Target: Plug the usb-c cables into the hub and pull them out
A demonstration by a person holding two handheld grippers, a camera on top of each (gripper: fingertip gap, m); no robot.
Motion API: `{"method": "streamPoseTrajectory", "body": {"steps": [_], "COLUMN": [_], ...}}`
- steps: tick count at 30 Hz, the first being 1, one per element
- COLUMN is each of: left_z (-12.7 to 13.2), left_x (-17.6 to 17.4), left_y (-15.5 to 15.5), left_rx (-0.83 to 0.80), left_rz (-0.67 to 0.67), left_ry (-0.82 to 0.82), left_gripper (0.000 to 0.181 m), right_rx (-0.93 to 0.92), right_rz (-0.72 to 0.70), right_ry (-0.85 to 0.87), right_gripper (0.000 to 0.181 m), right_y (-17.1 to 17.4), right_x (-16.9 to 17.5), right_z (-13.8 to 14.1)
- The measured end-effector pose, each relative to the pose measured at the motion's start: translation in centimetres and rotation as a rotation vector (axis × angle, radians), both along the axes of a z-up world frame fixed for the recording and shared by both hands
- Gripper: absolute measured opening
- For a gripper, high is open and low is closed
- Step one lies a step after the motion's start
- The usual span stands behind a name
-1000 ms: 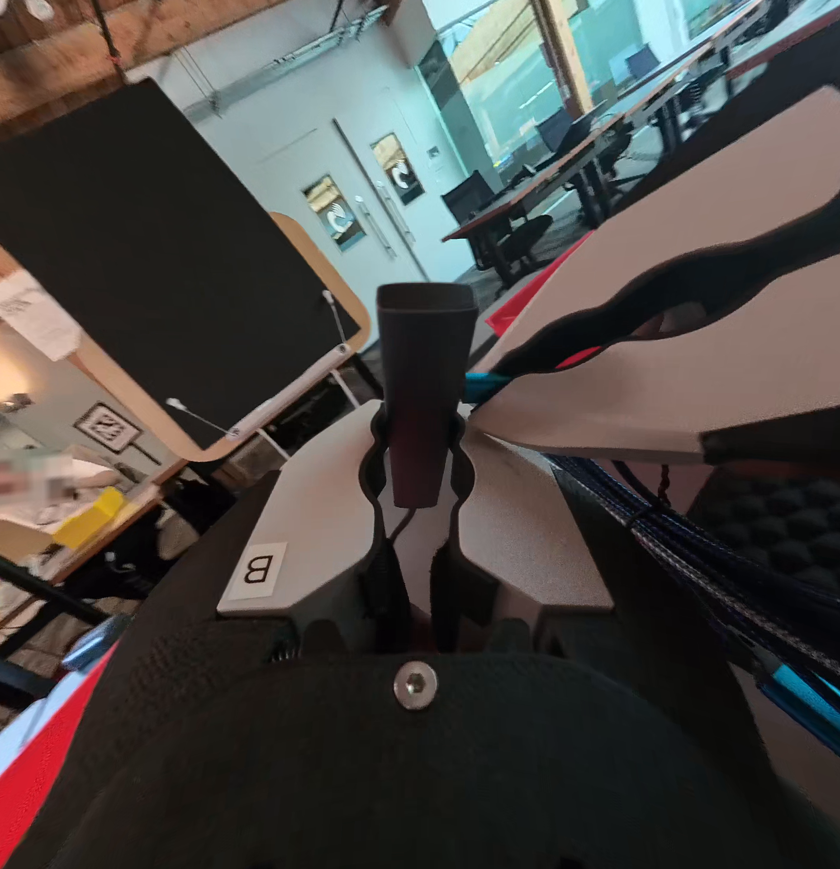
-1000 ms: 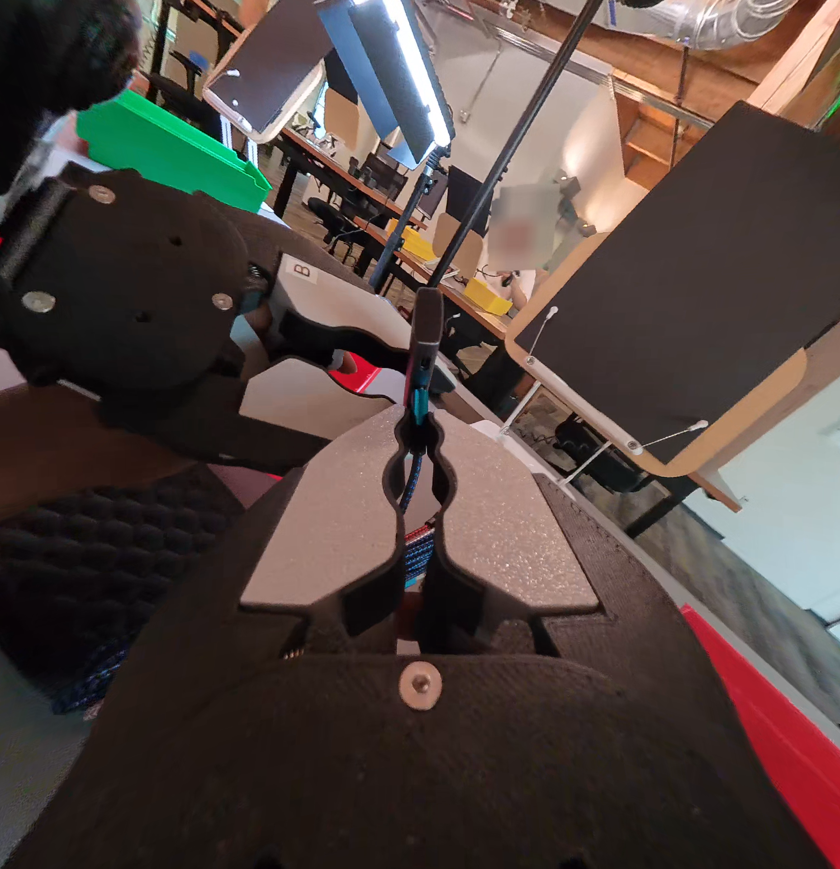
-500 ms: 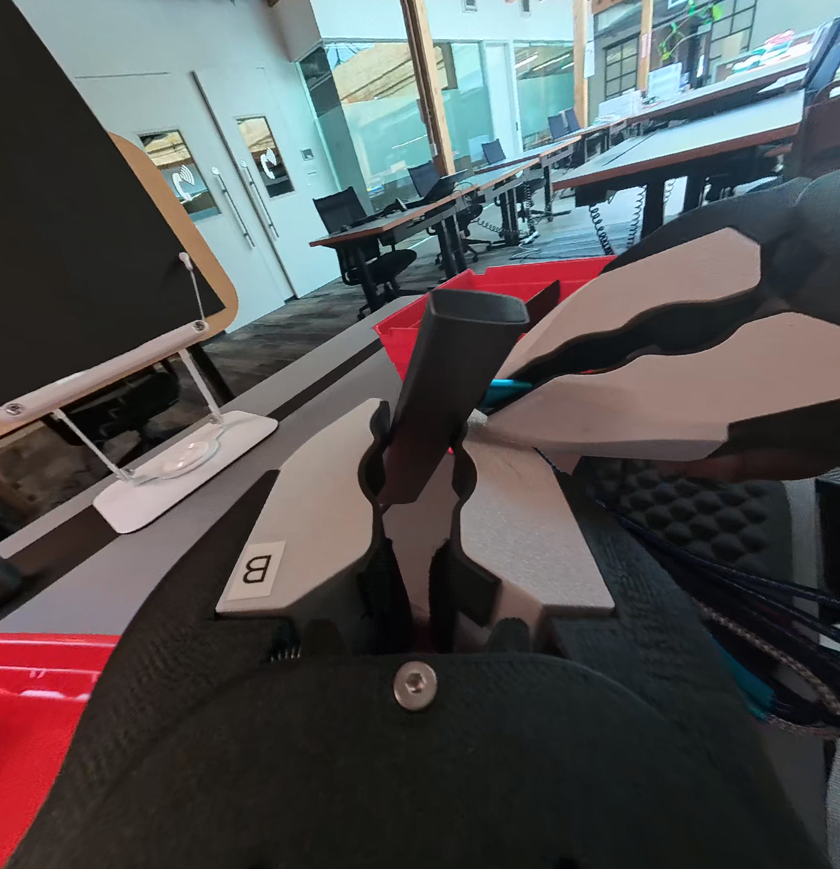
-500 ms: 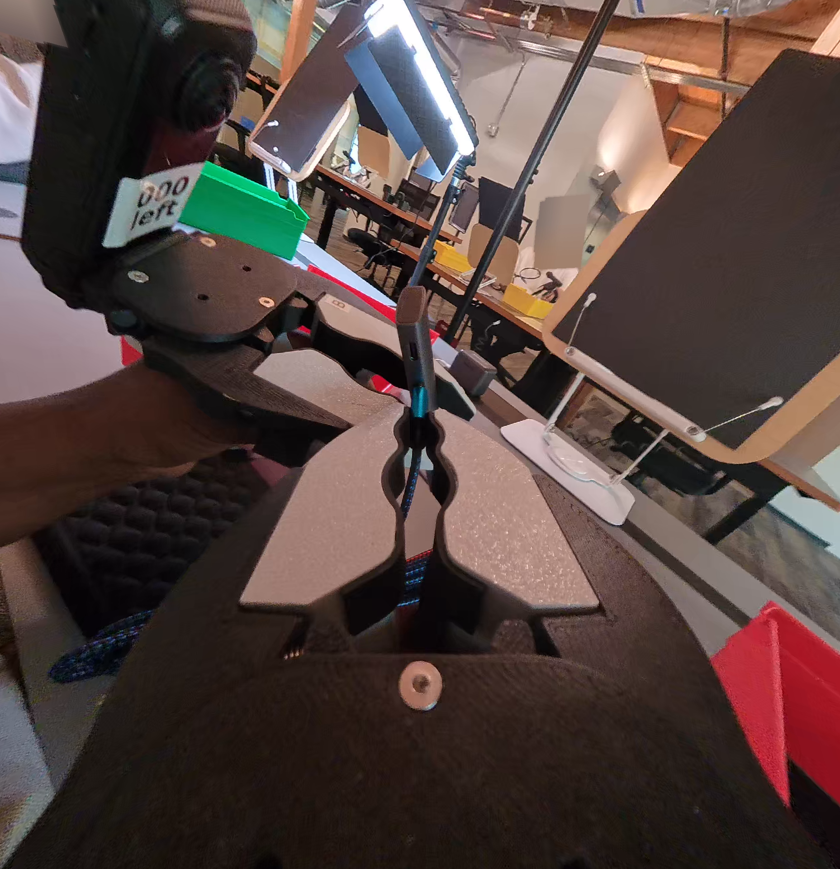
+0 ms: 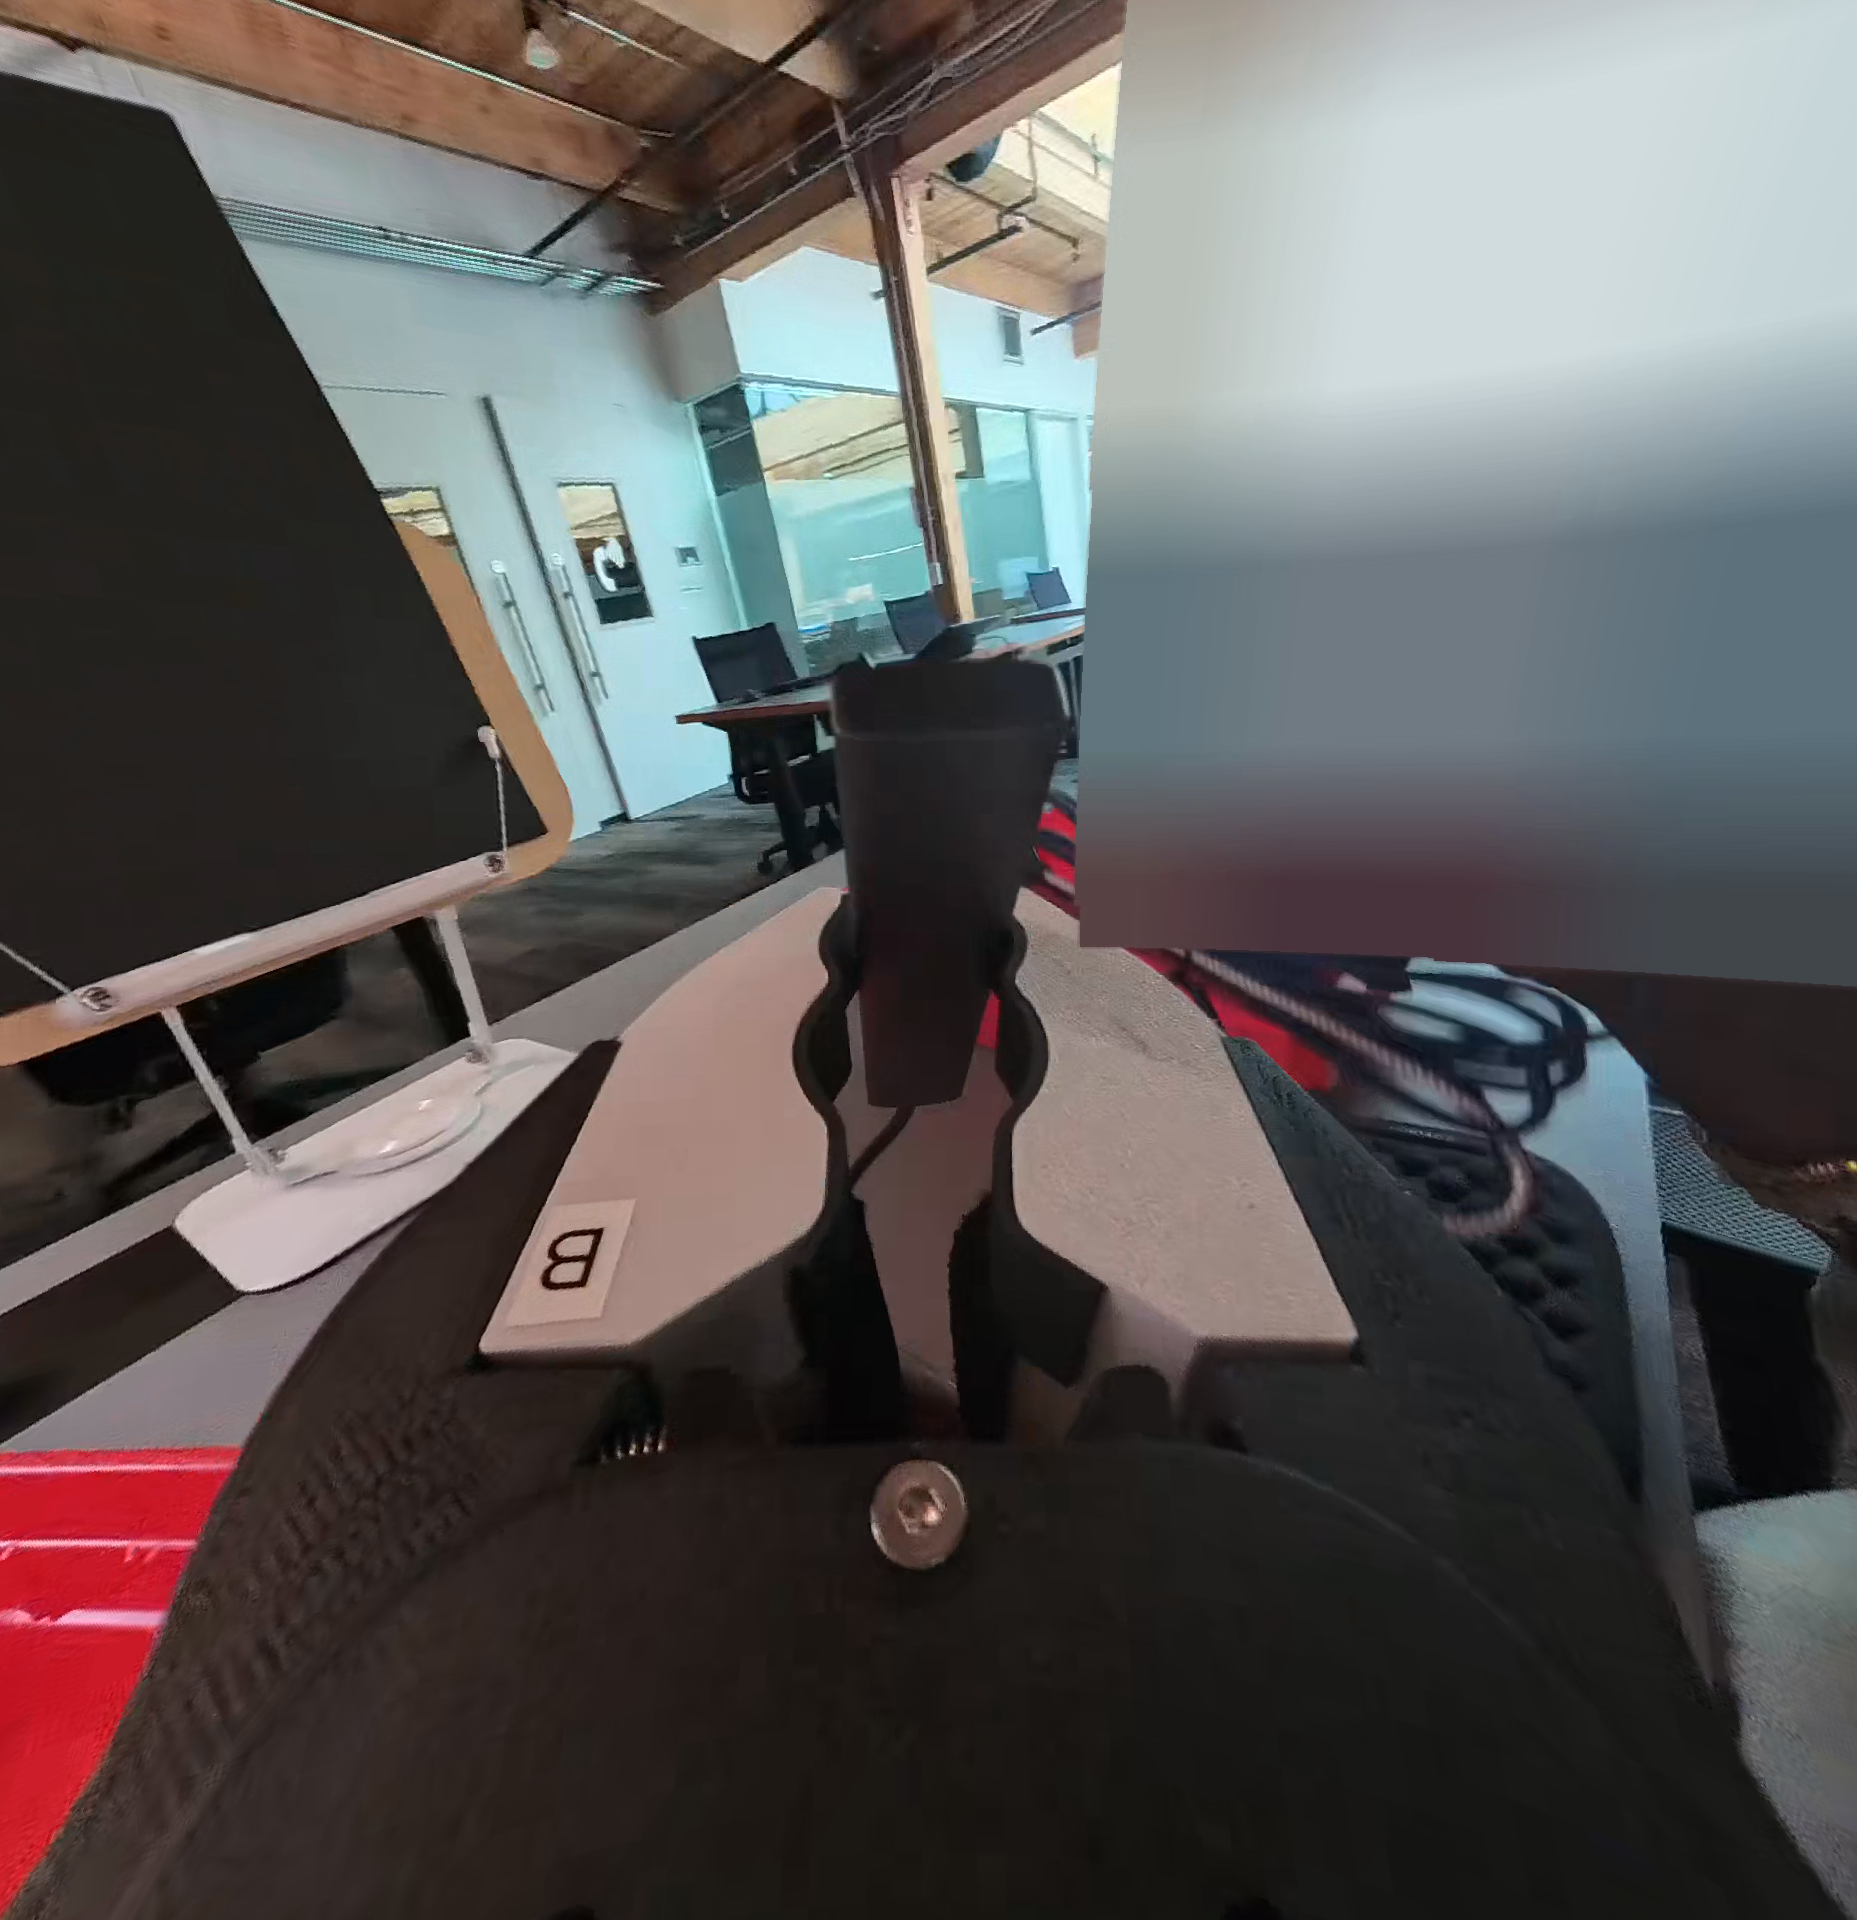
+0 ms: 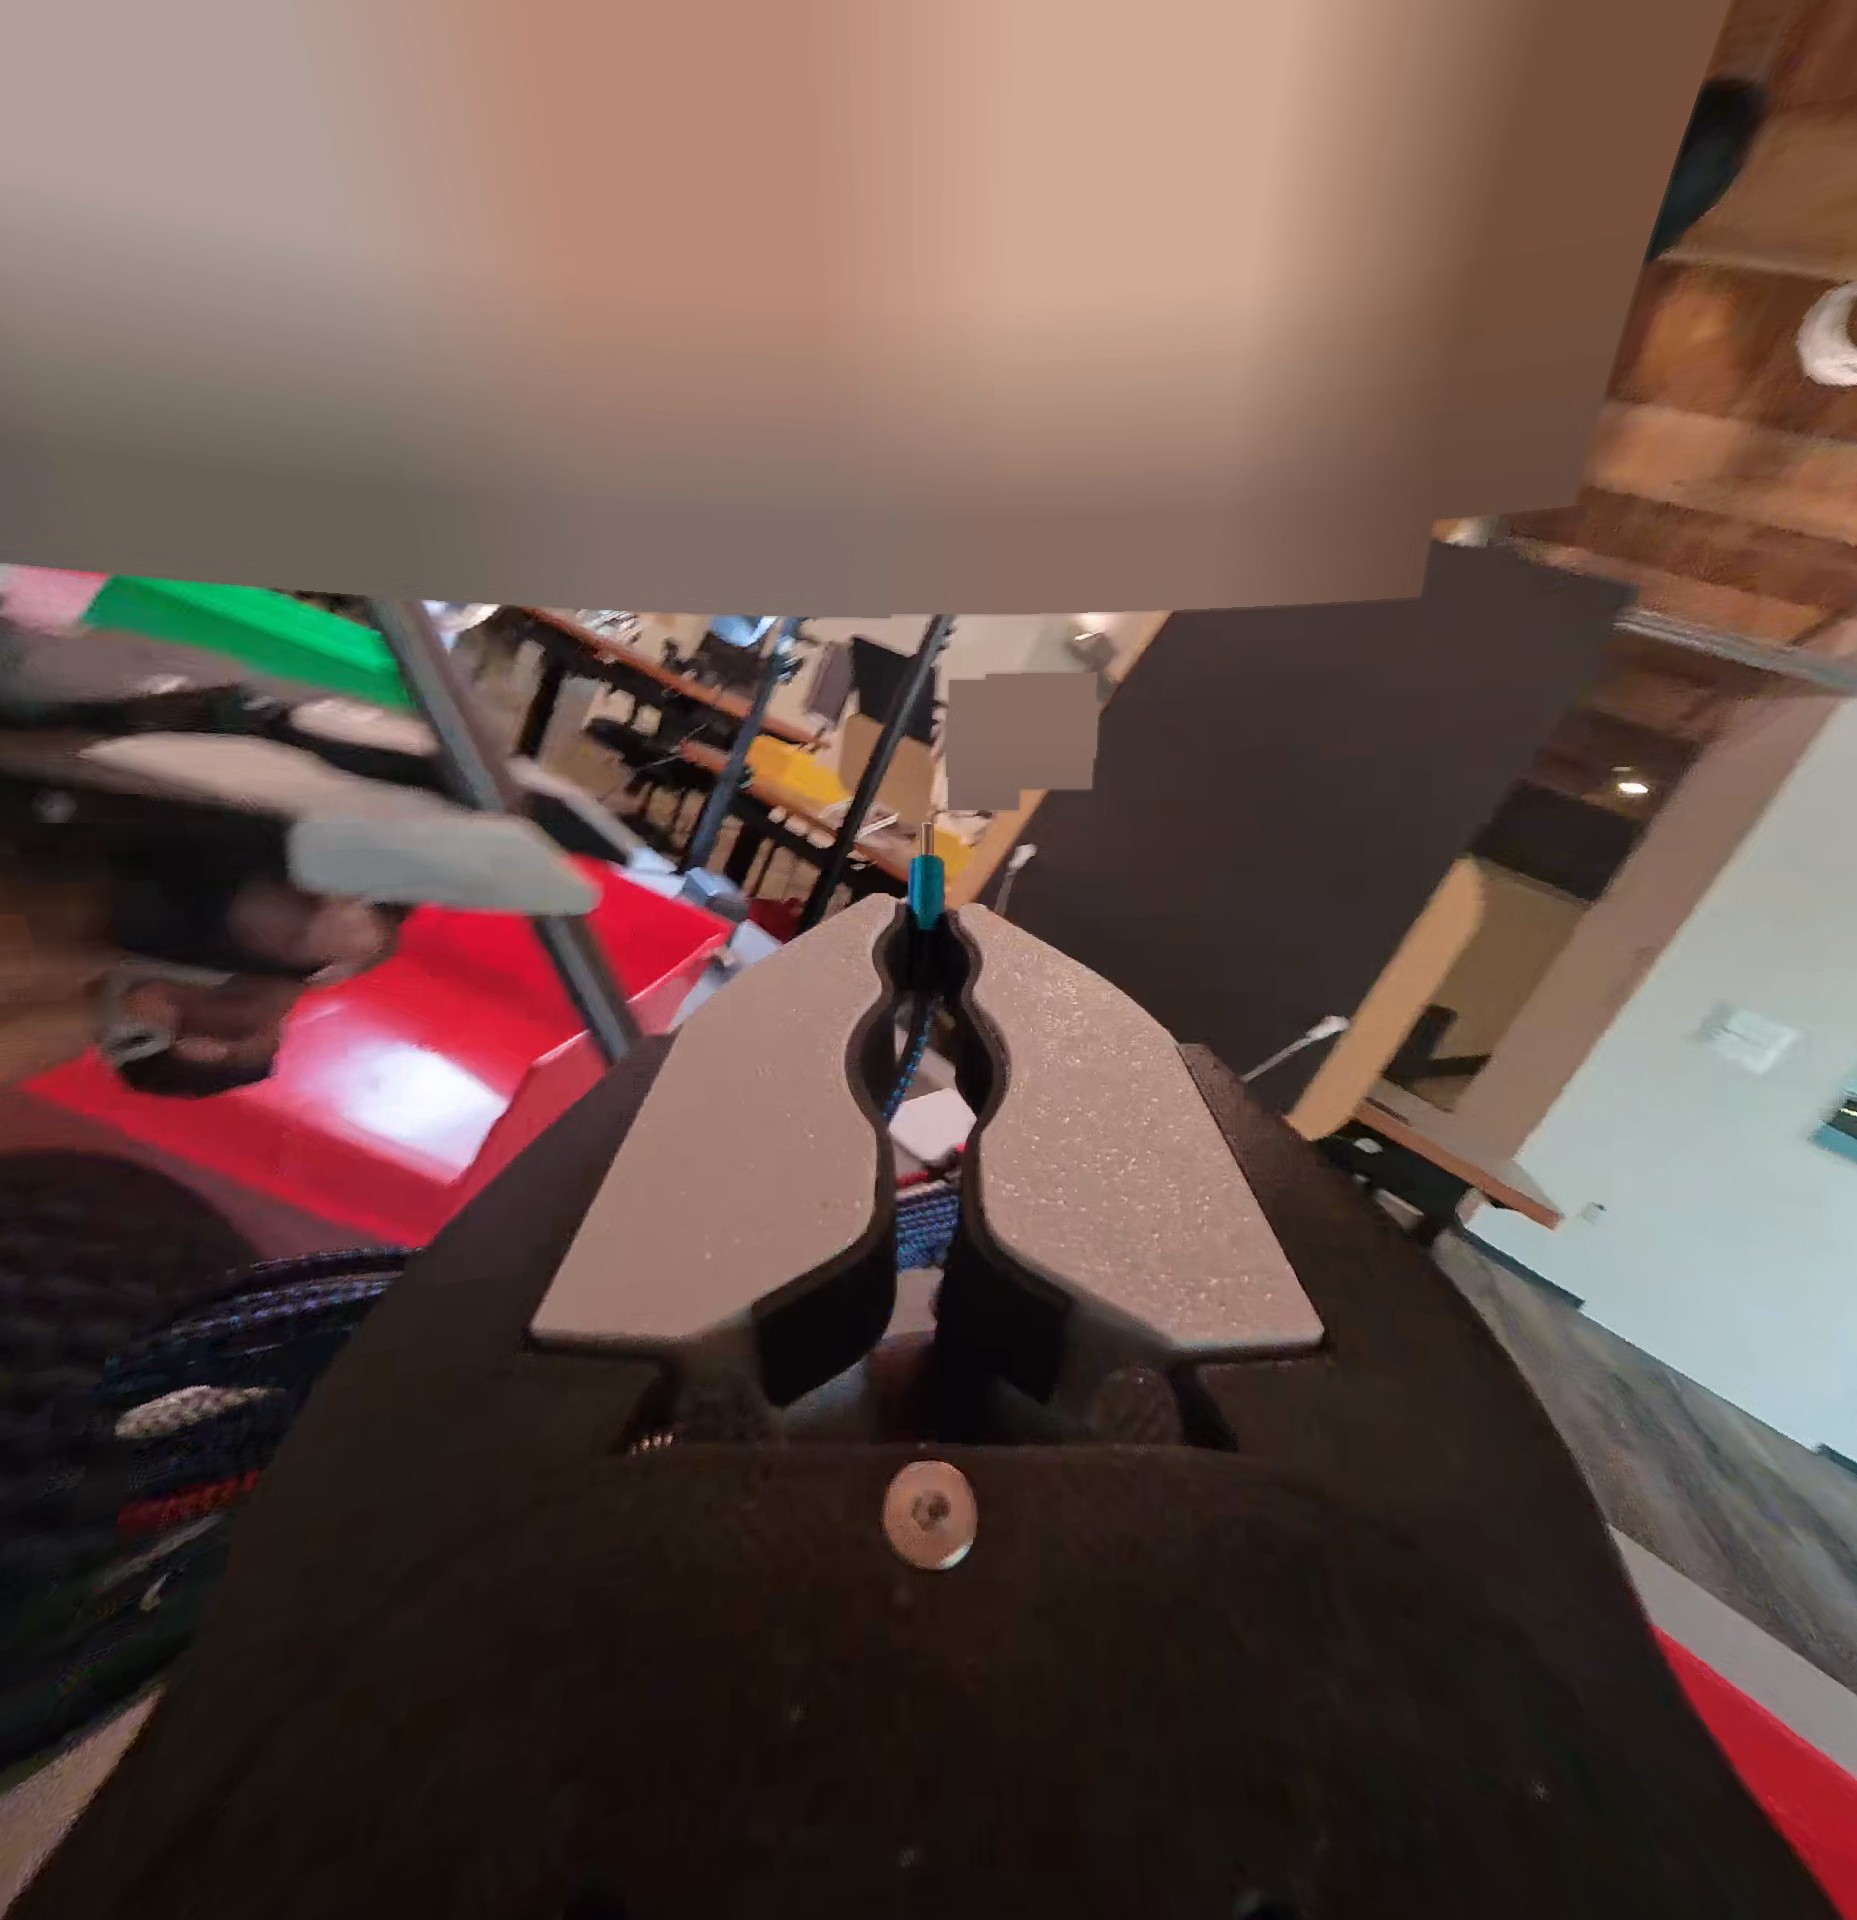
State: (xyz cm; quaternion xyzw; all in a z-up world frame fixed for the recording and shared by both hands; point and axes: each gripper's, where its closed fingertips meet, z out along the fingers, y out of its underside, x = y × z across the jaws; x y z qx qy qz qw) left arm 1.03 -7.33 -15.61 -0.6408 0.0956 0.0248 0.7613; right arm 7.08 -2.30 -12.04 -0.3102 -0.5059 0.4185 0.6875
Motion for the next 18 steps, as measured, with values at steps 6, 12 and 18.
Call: {"method": "streamPoseTrajectory", "body": {"steps": [6,12,18], "left_z": [0.5,0.4,0.3], "left_x": [0.8,0.6,0.7], "left_y": [-1.0,-1.1,-0.9], "left_rx": [0.084,0.089,0.099], "left_rz": [-0.04,-0.031,-0.043], "left_ry": [-0.031,-0.024,-0.036], "left_gripper": [0.022,0.022,0.022], "right_rx": [0.0,-0.074,-0.24], "right_rz": [-0.365,-0.802,-0.974], "right_ry": [0.135,0.189,0.226], "right_gripper": [0.004,0.005,0.005], "right_y": [8.8,18.7,23.1], "right_x": [5.3,11.6,13.9], "right_z": [4.3,2.9,-2.2]}}
